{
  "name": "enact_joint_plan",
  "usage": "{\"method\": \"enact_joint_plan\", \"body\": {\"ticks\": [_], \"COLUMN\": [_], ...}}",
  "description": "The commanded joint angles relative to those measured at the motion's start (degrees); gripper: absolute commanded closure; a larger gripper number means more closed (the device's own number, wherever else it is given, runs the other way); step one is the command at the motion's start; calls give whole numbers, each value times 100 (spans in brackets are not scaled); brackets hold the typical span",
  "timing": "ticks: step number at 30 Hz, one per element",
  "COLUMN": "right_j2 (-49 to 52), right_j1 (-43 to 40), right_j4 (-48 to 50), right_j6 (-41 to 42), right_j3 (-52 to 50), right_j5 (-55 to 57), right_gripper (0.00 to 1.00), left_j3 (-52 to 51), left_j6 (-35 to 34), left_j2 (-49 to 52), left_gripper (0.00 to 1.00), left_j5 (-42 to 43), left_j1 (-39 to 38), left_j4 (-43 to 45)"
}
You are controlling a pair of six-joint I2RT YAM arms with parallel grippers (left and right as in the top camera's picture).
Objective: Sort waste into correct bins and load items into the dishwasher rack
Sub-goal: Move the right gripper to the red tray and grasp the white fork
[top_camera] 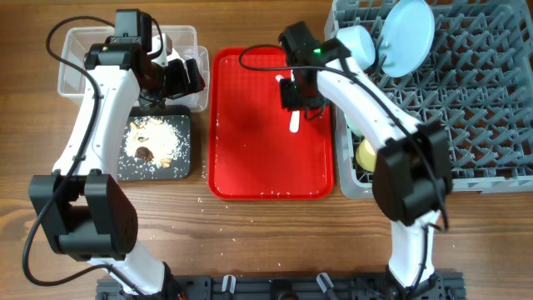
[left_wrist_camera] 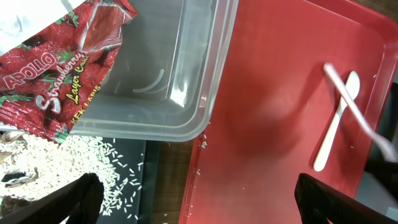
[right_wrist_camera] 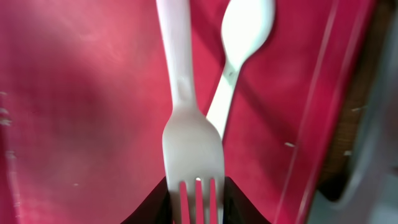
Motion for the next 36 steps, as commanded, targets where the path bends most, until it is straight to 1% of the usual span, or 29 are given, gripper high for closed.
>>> {"method": "enact_joint_plan", "body": {"ticks": [1, 2, 6, 11, 12, 14, 16, 17, 18, 21, 24, 27, 28, 36], "right_j2": [-66, -66, -66, -68, -68, -63, -15, 33, 72, 251, 354, 505, 538, 1106], "right_j1": [11, 11, 13, 11, 7, 7, 7, 7, 13, 39, 42, 46, 59, 256], "right_j4": [7, 7, 22, 122, 153, 354, 634, 726, 785, 859, 1172, 1563, 1639, 1878], "right_j6": [-50, -50, -37, -44, -52, -63, -61, -13, 201, 1300, 1744, 1683, 1589, 1593], "right_j3": [26, 26, 26, 26, 26, 26, 17, 15, 15, -22, -269, -505, -546, -588], "right_j5": [195, 195, 197, 197, 199, 260, 258, 251, 232, 57, -293, -579, -671, -669], "right_gripper": [75, 76, 89, 91, 89, 64, 62, 62, 60, 61, 62, 70, 70, 70], "left_j3": [79, 79, 79, 79, 79, 79, 79, 79, 79, 79, 79, 79, 79, 79], "left_j6": [7, 7, 7, 7, 7, 7, 7, 7, 7, 7, 7, 7, 7, 7], "left_j2": [-101, -101, -101, -101, -101, -101, -101, -101, -101, -101, -101, -101, -101, -101], "left_gripper": [0, 0, 0, 0, 0, 0, 0, 0, 0, 0, 0, 0, 0, 0], "left_j5": [-11, -13, -11, -11, -11, -13, -13, -11, -11, -11, -13, -13, -11, -11], "left_j1": [-11, -11, -11, -11, -11, -11, -11, -11, -11, -11, -11, -11, -11, -11], "left_j4": [15, 15, 15, 15, 15, 15, 15, 15, 15, 15, 15, 15, 15, 15]}}
